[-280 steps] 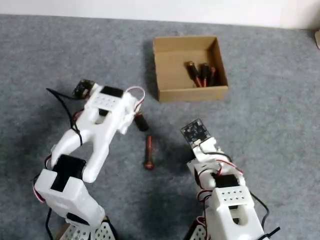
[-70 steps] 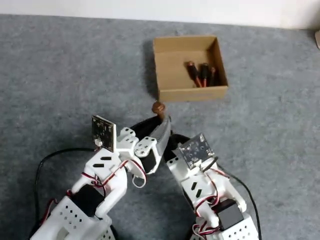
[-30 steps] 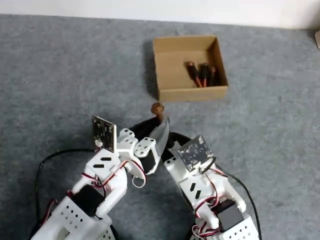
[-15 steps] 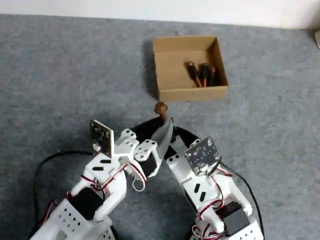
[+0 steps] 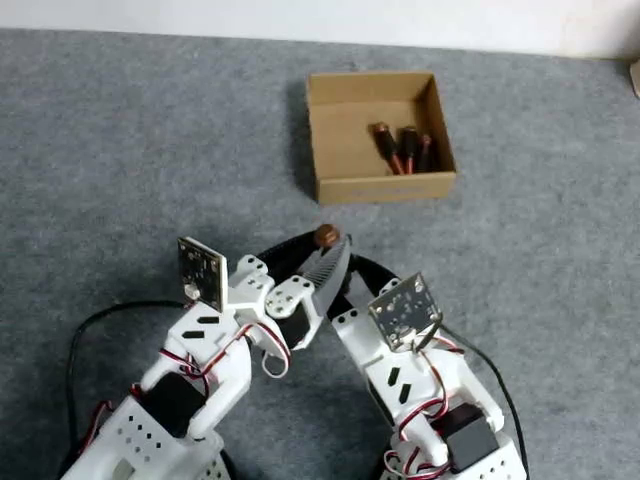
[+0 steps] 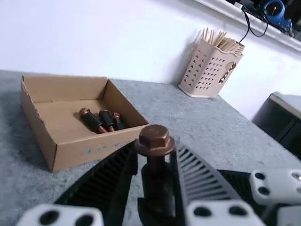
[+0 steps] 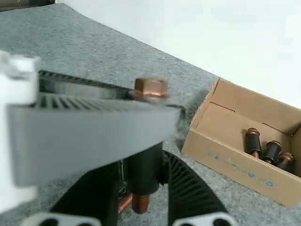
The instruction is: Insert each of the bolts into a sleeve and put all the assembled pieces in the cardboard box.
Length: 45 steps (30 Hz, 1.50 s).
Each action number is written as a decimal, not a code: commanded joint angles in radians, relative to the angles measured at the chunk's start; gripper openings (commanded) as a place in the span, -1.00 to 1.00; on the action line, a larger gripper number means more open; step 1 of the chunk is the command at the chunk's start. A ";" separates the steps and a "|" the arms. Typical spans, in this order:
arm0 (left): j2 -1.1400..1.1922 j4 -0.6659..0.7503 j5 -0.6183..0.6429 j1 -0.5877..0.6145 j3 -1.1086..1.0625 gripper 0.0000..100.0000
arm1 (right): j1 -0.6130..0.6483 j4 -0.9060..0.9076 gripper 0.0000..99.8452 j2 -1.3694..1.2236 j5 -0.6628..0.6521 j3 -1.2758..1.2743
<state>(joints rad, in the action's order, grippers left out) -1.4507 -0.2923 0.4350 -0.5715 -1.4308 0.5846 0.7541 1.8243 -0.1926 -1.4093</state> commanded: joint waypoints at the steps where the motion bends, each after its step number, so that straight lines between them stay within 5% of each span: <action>1: 0.001 0.009 -0.052 0.025 0.039 -0.75 | 0.018 -0.031 -0.99 0.015 0.003 0.013; 10: -0.001 -0.066 -0.058 0.081 0.114 -0.75 | 0.018 -0.036 -0.99 0.015 0.003 -0.025; 26: 0.010 -0.150 0.002 -0.045 0.114 -0.74 | 0.016 -0.031 -0.99 0.015 0.003 -0.025; 35: -0.001 -0.112 -0.342 -0.047 -0.004 -0.74 | -0.025 -0.030 -0.99 0.015 0.003 -0.033; 45: -0.001 -0.044 -0.370 -0.082 -0.122 -0.71 | -0.050 -0.036 -0.99 0.015 0.002 -0.044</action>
<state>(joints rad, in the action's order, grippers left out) -1.4523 -0.3368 0.0836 -0.6268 -1.5198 0.5677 0.7541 1.8243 -0.1972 -1.4799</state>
